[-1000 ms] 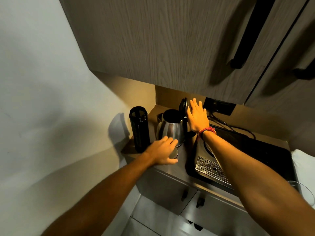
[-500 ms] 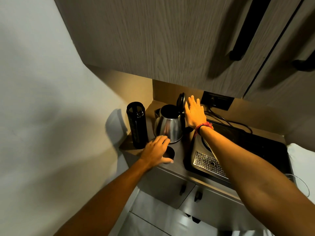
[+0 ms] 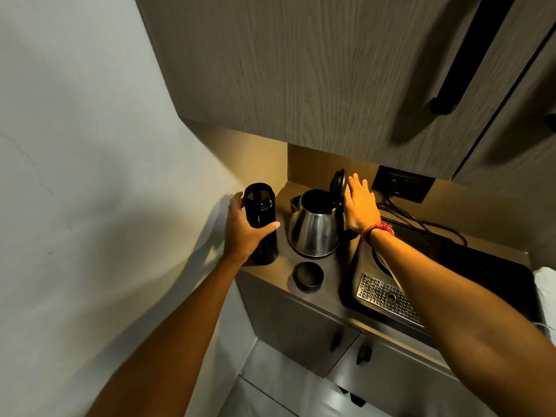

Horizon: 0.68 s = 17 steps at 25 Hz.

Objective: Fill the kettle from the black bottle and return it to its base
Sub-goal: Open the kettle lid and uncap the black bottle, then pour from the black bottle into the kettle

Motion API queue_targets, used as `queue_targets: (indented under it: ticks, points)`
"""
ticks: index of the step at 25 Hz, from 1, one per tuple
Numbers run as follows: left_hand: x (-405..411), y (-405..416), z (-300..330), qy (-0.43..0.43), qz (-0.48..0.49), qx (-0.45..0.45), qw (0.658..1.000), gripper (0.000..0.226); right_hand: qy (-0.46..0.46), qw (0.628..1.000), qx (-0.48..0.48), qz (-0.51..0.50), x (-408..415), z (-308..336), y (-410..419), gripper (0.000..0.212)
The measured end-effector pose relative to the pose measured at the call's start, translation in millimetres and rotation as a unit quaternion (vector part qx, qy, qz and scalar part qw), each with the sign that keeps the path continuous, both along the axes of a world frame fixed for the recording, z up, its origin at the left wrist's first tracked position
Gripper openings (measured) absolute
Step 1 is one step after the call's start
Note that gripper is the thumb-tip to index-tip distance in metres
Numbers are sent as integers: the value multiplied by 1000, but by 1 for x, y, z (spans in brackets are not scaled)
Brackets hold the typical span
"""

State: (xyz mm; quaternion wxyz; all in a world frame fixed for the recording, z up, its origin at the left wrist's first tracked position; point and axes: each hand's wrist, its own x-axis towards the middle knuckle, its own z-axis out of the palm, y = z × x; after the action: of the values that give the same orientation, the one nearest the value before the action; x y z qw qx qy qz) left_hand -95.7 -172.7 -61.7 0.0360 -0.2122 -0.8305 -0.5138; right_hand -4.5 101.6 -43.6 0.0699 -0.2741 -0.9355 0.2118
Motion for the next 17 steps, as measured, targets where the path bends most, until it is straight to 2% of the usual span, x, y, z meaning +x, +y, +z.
queue_targets:
  ticks: [1, 3, 5, 8, 13, 17]
  points:
    - [-2, 5, -1, -45, -6, 24, 999, 97, 1, 1000, -3, 0, 0, 0, -1, 60]
    - [-5, 11, -5, -81, 12, 45, 996, 92, 11, 1000, -25, -6, -2, 1, -4, 58]
    - [-7, 14, -10, -75, 35, 60, 995, 87, 20, 999, -48, -13, -3, 1, -7, 57]
    - [-7, 23, -13, -54, 46, 55, 996, 81, 7, 1000, -21, 12, -1, -1, -7, 55]
    - [-7, 43, 2, -16, -14, -74, 997, 70, 28, 999, -18, 34, 1, 0, -8, 57]
    - [-13, 55, 23, 71, -42, -225, 971, 69, 14, 999, -12, 35, 0, 1, -7, 55]
